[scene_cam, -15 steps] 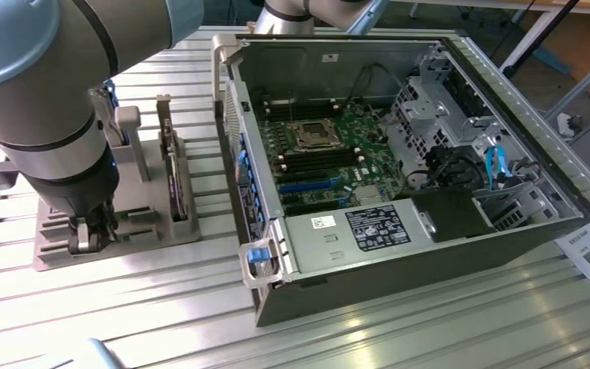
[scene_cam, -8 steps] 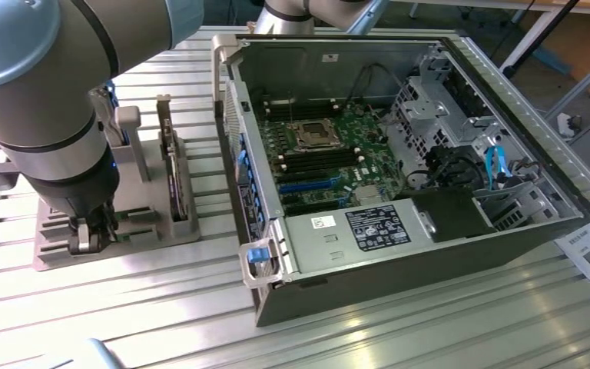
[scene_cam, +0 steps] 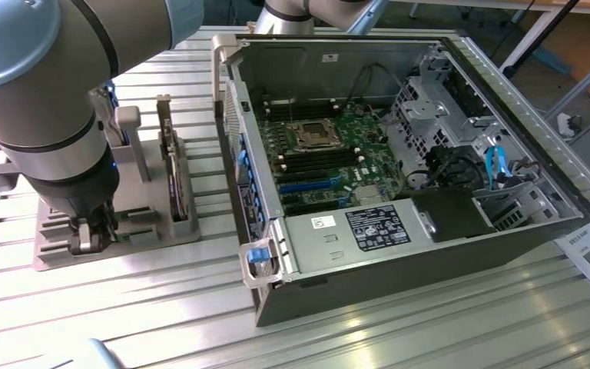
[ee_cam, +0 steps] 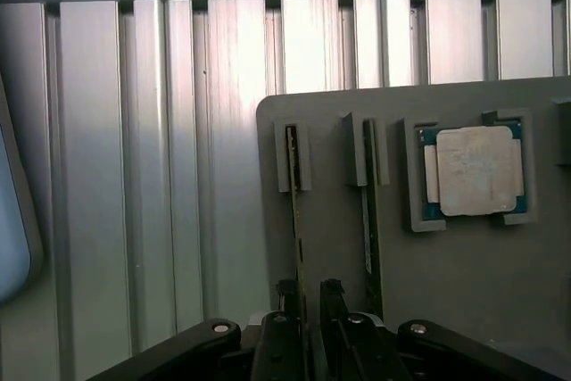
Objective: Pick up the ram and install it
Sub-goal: 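Pick up the ram and move it above insertion slot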
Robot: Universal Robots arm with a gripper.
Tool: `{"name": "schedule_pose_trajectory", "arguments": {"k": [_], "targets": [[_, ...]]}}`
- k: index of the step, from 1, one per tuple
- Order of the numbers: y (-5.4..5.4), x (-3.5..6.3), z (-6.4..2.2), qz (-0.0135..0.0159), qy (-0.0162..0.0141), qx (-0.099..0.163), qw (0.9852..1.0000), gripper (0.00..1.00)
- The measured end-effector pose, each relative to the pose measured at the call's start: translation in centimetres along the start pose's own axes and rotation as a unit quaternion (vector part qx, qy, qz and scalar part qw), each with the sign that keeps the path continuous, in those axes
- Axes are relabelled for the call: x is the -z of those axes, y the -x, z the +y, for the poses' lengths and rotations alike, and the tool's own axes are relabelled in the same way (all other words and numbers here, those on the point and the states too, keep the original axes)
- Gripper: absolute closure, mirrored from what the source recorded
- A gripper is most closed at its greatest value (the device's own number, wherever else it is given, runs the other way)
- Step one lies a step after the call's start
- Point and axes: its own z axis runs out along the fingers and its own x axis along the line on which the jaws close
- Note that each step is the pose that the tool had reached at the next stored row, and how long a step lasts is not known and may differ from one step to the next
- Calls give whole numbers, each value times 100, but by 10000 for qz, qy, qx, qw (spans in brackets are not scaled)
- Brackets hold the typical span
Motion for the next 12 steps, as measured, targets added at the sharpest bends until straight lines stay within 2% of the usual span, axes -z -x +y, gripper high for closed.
{"name": "schedule_pose_trajectory", "arguments": {"k": [7, 12], "targets": [[1, -1, -3, 0, 0, 49, 10000, 76], [1, 0, -34, 0, 0, 49, 10000, 76]]}}
